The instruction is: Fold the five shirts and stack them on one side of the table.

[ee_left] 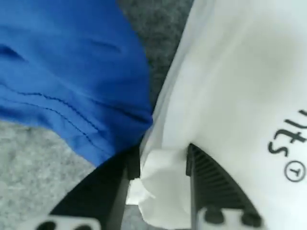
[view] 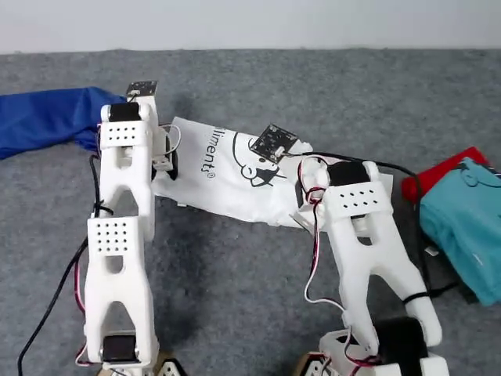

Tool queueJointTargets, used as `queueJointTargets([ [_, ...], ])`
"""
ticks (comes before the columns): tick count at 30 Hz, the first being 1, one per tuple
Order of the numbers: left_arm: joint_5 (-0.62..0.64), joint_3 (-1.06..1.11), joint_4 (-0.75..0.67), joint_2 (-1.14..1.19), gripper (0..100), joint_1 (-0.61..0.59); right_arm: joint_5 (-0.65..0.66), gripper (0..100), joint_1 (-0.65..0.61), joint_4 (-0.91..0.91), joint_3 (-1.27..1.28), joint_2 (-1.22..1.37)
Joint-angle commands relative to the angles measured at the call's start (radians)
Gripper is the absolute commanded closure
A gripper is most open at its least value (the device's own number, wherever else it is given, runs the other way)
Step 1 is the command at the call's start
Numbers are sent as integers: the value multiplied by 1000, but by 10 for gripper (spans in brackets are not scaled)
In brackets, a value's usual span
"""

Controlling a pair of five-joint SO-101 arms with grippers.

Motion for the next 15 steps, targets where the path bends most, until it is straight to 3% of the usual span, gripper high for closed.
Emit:
queueJointTargets([
  [1, 11, 2, 12, 6, 986, 60, -11, 815, 10, 8, -6, -38],
  [7, 11, 1, 12, -5, 988, 135, -12, 815, 42, 44, -11, -39],
  [15, 11, 7, 14, -155, 988, 203, -12, 816, 193, 88, -5, -170],
])
